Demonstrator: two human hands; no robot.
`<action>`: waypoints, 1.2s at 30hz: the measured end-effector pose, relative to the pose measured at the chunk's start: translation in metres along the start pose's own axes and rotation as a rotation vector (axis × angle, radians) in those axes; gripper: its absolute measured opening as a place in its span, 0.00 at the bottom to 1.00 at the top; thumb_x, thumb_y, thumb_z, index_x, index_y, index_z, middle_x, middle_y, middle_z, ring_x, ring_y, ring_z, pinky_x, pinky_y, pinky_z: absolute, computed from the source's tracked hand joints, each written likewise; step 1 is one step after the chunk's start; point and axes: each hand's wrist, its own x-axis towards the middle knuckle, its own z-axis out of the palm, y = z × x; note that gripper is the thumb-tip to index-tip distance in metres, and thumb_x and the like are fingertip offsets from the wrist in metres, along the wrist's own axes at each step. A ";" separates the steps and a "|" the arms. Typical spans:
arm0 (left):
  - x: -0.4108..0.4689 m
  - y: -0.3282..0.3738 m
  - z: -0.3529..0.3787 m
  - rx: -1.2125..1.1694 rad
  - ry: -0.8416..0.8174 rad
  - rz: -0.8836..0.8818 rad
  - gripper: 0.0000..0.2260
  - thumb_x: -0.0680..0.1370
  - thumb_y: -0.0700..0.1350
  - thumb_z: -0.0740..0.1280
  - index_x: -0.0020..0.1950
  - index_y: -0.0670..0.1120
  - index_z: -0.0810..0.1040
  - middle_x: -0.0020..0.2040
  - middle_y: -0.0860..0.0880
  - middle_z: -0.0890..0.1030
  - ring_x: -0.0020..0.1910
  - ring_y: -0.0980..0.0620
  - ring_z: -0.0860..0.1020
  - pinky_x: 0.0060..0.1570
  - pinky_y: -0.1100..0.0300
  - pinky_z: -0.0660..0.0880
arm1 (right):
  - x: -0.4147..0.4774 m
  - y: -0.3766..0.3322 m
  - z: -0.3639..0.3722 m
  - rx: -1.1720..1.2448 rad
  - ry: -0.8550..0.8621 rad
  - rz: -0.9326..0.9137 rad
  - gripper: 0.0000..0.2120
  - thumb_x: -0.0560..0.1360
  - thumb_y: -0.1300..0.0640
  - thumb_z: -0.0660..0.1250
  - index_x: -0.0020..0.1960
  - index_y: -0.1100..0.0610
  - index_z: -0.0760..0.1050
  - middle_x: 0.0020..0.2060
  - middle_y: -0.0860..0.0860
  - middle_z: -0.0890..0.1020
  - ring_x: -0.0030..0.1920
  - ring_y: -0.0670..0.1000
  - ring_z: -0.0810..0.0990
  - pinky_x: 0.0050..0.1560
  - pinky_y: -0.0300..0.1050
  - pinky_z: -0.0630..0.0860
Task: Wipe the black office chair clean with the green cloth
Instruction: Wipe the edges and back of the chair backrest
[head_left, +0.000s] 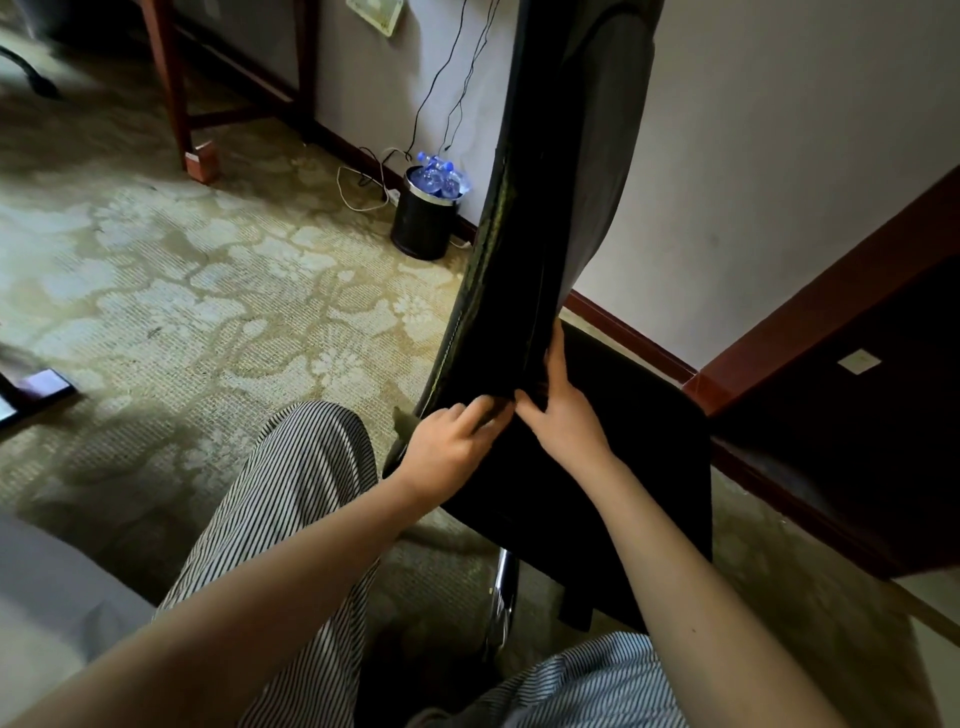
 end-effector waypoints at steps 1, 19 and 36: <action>-0.007 -0.006 0.001 0.058 -0.048 0.064 0.17 0.75 0.42 0.60 0.64 0.43 0.69 0.56 0.46 0.69 0.32 0.48 0.76 0.30 0.58 0.74 | 0.001 0.001 0.000 -0.012 -0.003 0.002 0.40 0.79 0.48 0.60 0.73 0.39 0.30 0.57 0.57 0.78 0.48 0.54 0.81 0.47 0.49 0.79; 0.023 -0.001 -0.049 -0.134 -0.065 -0.135 0.14 0.76 0.47 0.60 0.60 0.46 0.72 0.51 0.49 0.67 0.35 0.47 0.78 0.23 0.60 0.72 | 0.003 0.007 0.001 -0.020 0.013 -0.030 0.38 0.80 0.50 0.58 0.74 0.40 0.31 0.60 0.59 0.77 0.52 0.58 0.80 0.49 0.47 0.74; 0.054 0.011 -0.048 0.229 -0.198 0.247 0.19 0.64 0.43 0.72 0.55 0.43 0.81 0.50 0.46 0.79 0.29 0.49 0.77 0.23 0.62 0.71 | -0.004 0.012 -0.020 0.177 -0.202 -0.004 0.44 0.74 0.66 0.58 0.73 0.34 0.36 0.70 0.53 0.67 0.59 0.58 0.76 0.59 0.51 0.75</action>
